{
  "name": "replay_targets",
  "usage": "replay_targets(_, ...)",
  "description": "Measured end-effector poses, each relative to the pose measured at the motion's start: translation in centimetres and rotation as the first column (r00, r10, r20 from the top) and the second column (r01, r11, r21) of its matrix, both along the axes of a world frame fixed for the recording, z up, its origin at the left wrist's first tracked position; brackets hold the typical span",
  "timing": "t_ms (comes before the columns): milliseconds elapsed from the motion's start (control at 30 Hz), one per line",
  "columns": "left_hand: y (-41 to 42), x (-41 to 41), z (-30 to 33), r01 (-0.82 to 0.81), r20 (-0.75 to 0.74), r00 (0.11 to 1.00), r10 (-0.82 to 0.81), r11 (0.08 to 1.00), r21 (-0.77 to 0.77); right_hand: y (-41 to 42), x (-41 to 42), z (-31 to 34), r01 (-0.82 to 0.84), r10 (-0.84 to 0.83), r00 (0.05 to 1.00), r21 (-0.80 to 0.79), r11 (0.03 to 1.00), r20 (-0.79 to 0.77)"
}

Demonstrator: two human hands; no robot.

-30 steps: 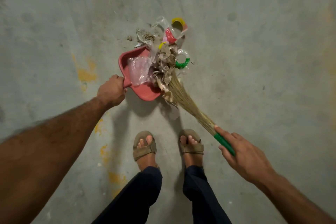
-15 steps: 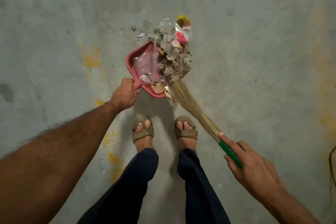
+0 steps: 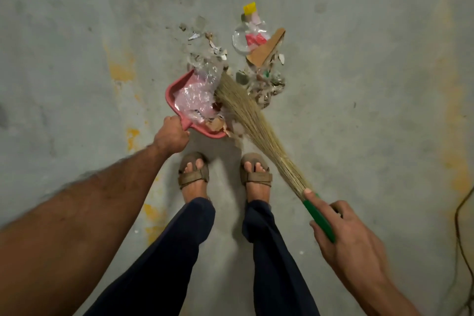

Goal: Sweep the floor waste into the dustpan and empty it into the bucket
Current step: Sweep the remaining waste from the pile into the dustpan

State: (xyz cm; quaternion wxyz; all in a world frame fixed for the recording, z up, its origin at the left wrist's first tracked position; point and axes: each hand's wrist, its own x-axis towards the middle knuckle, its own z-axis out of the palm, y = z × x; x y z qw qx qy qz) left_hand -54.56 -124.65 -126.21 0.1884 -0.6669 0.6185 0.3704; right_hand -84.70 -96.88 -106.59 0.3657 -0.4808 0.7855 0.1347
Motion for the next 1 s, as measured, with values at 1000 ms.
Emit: replay_targets(1000, -2.6, -3.0, -0.5, 0.34, 0.149, 0.928, -0.342, 0.94, 0.036, -5.4, -12.0, -5.3, 0.261, -0.273, 0.955, -0.113, 0.959, -0.114)
